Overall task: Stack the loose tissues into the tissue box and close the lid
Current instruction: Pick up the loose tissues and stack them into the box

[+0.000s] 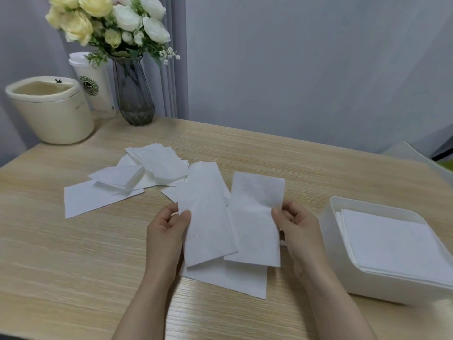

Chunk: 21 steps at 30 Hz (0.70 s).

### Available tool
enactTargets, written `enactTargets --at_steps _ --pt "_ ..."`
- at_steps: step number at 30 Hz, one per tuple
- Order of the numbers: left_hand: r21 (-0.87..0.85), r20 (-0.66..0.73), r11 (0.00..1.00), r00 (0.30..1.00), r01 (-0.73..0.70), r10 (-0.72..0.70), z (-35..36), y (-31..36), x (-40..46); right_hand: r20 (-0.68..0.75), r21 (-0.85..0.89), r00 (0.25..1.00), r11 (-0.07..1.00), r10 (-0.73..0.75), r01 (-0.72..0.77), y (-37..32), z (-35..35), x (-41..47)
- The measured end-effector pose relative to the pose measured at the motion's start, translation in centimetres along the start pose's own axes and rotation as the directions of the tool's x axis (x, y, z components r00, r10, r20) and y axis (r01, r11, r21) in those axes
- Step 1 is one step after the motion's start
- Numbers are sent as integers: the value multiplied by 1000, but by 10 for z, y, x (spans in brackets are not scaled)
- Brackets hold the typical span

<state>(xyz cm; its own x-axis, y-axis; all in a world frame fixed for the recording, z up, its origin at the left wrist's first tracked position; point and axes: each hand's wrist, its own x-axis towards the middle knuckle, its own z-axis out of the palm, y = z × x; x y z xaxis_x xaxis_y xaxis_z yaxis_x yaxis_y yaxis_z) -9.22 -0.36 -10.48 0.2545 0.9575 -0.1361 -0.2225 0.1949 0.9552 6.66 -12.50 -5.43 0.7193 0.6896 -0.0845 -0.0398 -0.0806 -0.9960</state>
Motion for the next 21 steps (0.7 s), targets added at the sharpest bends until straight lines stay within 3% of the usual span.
enactTargets --at_steps 5,14,17,21 --pt "4 20 1000 1000 -12 12 0 -2 0 -34 58 999 998 -23 25 -7 -3 2" --pt "28 56 1000 998 -3 2 -3 -5 2 -128 -7 988 996 -92 91 -7 -4 4" --pt "47 65 999 998 -1 -2 -1 -4 0 -82 89 996 996 -22 29 -13 -2 2" --pt "36 112 999 993 18 -22 2 1 -5 119 366 986 919 114 -150 -18 9 1"
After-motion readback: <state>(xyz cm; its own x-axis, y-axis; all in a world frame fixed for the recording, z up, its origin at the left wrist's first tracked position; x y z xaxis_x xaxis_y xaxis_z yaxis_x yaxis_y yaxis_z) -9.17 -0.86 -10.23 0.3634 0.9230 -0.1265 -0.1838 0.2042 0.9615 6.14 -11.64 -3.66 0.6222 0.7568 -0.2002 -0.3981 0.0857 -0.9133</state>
